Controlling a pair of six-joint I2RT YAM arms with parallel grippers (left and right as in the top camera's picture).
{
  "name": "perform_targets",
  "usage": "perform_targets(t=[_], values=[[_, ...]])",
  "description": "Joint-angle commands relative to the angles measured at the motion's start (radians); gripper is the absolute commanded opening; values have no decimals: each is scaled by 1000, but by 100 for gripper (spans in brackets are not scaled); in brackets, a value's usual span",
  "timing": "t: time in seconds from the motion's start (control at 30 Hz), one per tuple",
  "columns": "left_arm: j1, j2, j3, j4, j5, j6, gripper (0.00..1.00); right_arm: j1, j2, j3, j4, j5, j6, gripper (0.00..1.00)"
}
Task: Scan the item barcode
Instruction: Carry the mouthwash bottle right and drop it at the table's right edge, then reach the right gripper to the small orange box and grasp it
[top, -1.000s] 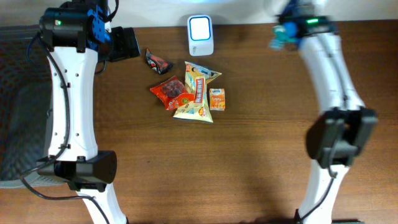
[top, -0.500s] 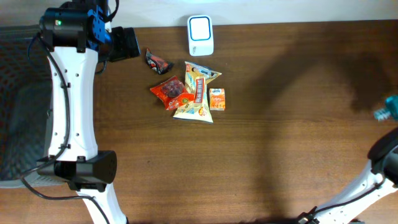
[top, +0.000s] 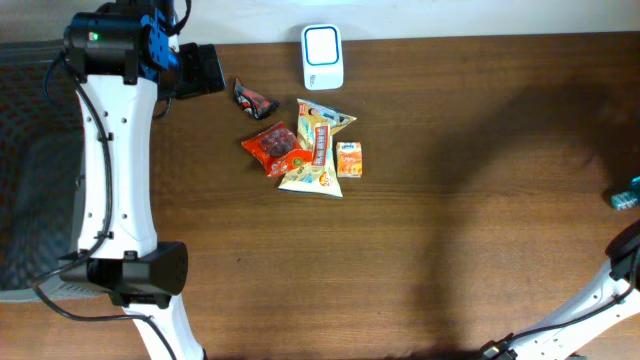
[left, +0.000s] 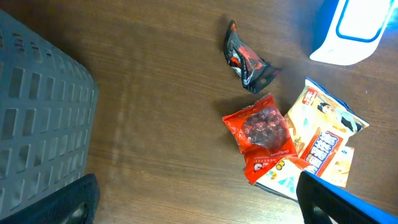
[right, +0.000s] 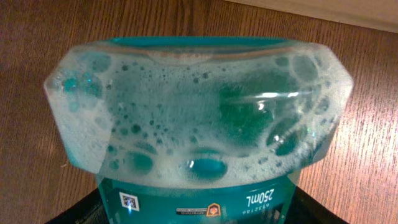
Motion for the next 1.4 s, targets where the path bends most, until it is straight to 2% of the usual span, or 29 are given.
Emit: perform_targets(t=[0.0,0.07,0.17,0.23,0.37,0.4,0.47,0.53,0.57,0.63,0.73,0.8,0.83,0.87,0.93,1.07,1.2,1.37], values=[[-2,1,0,-1,7,-6,99,2,-14,10,-6,10,-35,98],[-2,1,0,-1,7,-6,99,2,-34,21,-10,13,-97,98],[-2,1,0,-1,7,-6,99,5,-80,118,-100,4,-105,98],[-2,1,0,-1,7,-6,99,16,-125,193,-171,-79,-105,98],[-2,1,0,-1,7,-6,99,129,-253,274,-307,-414,-149,98],[-2,1,0,-1,7,-6,99,173,-273,274,-331,-501,-201,98],[-2,1,0,-1,7,-6,99,352,-286,270,-426,-748,-408,98],[-2,1,0,-1,7,-6,99,533,-272,235,-516,-750,-471,99],[-2,1,0,-1,7,-6,99,670,-253,192,-531,-732,-476,98],[-2,1,0,-1,7,-6,99,784,-236,143,-503,-702,-475,100],[-2,1,0,-1,7,-6,99,964,-193,69,-401,-685,-448,81],[-2,1,0,-1,7,-6,99,1071,-159,38,-328,-598,-325,72],[-2,1,0,-1,7,-6,99,1104,-151,30,-317,-561,-283,65],[-2,1,0,-1,7,-6,99,1143,-137,23,-311,-533,-251,60],[-2,1,0,-1,7,-6,99,1212,-100,22,-318,-509,-244,57],[-2,1,0,-1,7,-6,99,1258,-60,21,-389,-291,-176,56],[-2,1,0,-1,7,-6,99,1202,-56,21,-401,-287,-190,57],[-2,1,0,-1,7,-6,99,1150,-53,-19,-357,-408,-249,57]])
